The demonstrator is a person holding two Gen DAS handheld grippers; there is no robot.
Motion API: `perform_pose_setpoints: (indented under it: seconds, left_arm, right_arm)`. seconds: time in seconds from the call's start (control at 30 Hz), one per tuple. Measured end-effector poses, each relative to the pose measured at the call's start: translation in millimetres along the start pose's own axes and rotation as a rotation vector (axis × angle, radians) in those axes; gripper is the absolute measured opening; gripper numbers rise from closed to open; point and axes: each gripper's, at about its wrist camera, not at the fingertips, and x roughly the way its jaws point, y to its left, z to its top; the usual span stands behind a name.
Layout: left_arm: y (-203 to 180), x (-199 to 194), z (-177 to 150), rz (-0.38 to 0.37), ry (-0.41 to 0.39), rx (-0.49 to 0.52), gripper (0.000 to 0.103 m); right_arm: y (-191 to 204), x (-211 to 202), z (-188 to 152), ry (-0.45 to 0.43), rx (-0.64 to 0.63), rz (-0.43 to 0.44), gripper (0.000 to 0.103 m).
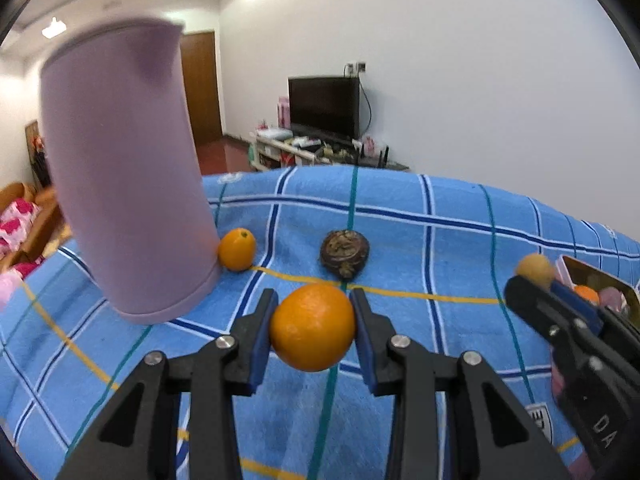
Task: Organize fruits
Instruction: 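Carry the orange and tan fruit over the pink tin with both tools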
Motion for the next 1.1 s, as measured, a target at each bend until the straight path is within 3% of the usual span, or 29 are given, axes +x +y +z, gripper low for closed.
perform_pose_setpoints:
  seconds: [0.2, 0.4, 1.1]
  left_arm:
    - [4.2, -15.4, -7.6, -0.003, 0.003, -0.035, 0.038]
    - [-13.0, -34.0, -18.0, 0.033, -0.035, -0.004, 0.038]
    - [-35.8, -62.4, -40.8, 0.036, -0.031, 0.031, 0.038]
  right_arm:
    - [3.9, -22.6, -9.5, -0.013, -0.014, -0.026, 0.028]
    - [6.5, -39.7, -18.6, -0.022, -0.029, -0.066, 0.028]
    - [-5.0, -87.9, -42.2, -0.031, -0.03, -0.121, 0.028]
